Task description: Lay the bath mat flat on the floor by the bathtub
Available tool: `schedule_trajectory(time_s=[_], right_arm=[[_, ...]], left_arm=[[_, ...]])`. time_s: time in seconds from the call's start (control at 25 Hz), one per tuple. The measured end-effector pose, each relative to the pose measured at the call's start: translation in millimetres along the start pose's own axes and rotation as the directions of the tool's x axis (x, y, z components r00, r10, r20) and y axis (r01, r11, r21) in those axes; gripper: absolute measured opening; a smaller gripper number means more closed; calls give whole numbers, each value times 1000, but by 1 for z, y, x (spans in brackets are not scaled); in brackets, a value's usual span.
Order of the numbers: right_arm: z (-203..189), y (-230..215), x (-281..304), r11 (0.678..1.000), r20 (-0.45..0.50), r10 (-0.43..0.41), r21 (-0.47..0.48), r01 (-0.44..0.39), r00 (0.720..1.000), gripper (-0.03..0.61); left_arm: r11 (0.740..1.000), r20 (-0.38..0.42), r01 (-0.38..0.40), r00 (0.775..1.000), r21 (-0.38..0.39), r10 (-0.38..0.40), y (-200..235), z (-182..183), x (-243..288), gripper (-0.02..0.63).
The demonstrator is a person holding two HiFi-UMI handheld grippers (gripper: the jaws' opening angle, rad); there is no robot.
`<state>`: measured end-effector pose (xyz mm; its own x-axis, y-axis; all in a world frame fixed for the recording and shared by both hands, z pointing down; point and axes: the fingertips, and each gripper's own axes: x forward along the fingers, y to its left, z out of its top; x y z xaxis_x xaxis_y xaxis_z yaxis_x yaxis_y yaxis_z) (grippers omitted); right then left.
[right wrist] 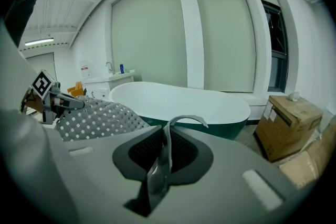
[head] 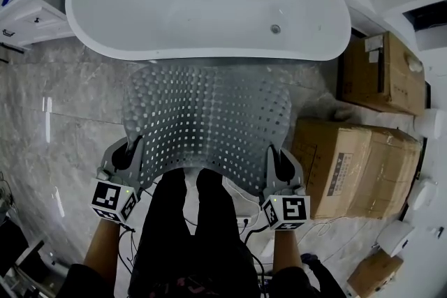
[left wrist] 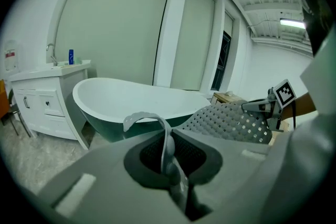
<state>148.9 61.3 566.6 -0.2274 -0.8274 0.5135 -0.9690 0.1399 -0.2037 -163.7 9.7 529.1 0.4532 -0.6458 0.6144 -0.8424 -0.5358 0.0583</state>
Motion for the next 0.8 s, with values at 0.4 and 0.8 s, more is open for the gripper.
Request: schedule_trajectory(time_s=[0.4,0.8], right_arm=[[-27,0,33,1000,-12,15,-8,-15,1000,57],[-71,4,71,999,-9,29,14,-28,1000,57]], left_arm=[[1000,-9,-16,1000,25,17,19,-32,27,17],[999,-16,-24,1000,23,25,37,-72,64,17]])
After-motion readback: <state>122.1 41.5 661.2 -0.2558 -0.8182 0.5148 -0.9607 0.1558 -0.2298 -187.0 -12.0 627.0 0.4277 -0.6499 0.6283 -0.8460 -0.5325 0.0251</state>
